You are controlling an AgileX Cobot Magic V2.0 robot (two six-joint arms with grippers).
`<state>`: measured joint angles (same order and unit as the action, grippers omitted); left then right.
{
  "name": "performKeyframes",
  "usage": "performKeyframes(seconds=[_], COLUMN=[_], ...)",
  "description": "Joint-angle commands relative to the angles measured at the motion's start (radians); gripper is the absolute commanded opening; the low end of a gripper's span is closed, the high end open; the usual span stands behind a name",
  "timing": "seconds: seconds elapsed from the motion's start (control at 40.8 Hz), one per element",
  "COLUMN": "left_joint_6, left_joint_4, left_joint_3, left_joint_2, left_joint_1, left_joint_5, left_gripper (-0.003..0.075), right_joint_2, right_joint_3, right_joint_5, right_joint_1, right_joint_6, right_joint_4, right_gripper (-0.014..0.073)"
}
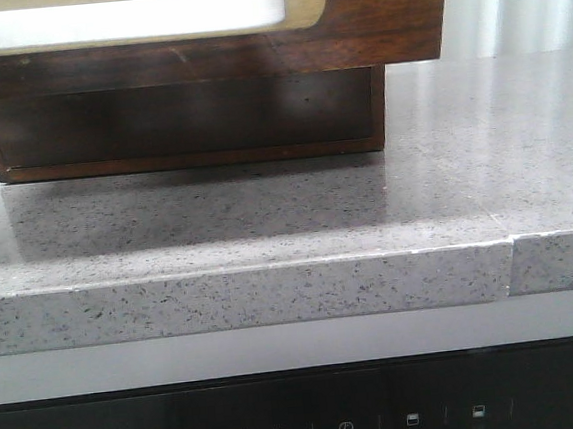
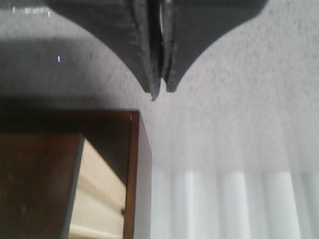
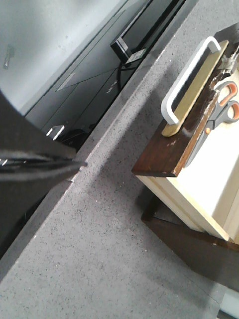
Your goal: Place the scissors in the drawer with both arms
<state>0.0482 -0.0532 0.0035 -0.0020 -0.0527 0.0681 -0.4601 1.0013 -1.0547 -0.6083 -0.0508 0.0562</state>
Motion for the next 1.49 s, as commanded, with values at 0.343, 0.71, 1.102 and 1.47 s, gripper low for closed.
performKeyframes(seconds=[0.343,0.71,1.102,1.47], left_joint_6=[-0.011,-0.056,-0.128,-0.128], left_joint_4=[-0.004,0.016,0.072,0.072], left_joint_3=[0.025,0.025,0.025,0.025], left_joint_2=[-0.020,-0.020,-0.020,-0.020], left_joint_1=[-0.005,-0.005,-0.005,-0.005], left_joint_5=[-0.176,-0.169,-0.166,-0.166], left_gripper=[-0.0020,-0.0020,-0.0020,-0.0020], right_joint_2=[-0.009,-0.009,-0.009,-0.009], right_joint_3=[0.019,0.019,0.019,0.019], right_joint_5=[0.066,0.066,0.066,0.066], right_joint_1=[0.000,0.000,0.000,0.000], right_joint_6=[-0.008,-0.008,-0.008,-0.008], right_joint_4=[-0.008,-0.008,-0.008,-0.008], right_gripper=[-0.0068,-0.0068,-0.0068,-0.0068])
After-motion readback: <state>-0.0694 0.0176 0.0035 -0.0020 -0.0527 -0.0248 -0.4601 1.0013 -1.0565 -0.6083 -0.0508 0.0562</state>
